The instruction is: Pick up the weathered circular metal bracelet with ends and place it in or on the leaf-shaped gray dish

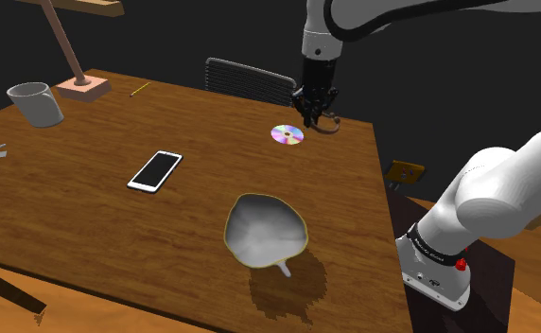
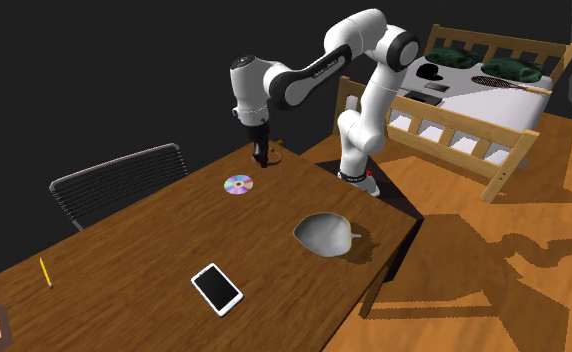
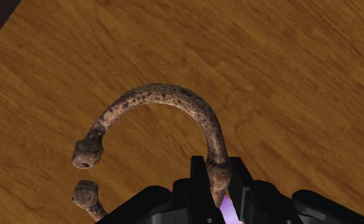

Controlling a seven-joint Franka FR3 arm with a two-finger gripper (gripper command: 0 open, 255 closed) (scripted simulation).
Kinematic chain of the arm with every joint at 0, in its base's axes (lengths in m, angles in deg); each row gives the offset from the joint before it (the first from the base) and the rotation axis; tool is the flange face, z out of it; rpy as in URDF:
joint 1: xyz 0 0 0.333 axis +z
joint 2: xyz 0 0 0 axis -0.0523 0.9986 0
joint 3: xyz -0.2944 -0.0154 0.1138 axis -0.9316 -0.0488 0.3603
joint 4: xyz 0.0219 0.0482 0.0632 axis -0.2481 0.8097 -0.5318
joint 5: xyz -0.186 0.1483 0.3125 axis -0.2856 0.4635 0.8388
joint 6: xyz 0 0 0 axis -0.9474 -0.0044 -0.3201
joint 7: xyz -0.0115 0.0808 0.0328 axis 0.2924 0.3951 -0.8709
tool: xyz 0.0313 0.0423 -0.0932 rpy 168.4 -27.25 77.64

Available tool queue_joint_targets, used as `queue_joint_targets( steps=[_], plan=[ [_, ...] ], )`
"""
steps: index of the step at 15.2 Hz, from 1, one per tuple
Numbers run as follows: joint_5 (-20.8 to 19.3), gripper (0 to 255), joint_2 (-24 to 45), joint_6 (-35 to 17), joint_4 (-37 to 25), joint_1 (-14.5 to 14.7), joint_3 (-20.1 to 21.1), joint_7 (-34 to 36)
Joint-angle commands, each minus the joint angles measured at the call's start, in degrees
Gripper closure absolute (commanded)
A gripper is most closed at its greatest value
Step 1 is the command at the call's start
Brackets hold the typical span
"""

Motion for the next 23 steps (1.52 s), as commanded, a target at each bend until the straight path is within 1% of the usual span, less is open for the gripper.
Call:
queue_joint_targets(
  steps=[1, 2, 7, 12, 18, 23],
  plan=[
    [0.0, 255, -0.2, 1.8, -1.6, 0.0, 0.0, 0.2],
    [0.0, 255, -0.3, 2.3, -2.0, 0.0, 0.0, 0.2],
    [2.5, 255, -1.2, 2.3, -1.7, 3.1, 4.6, 6.9],
    [4.7, 255, -0.5, 2.0, -2.9, 6.0, 9.5, 13.8],
    [6.3, 255, 2.5, 1.4, -6.4, 9.1, 15.4, 22.5],
    [6.2, 255, 6.9, 0.9, -11.0, 11.5, 20.4, 30.2]
  ],
)
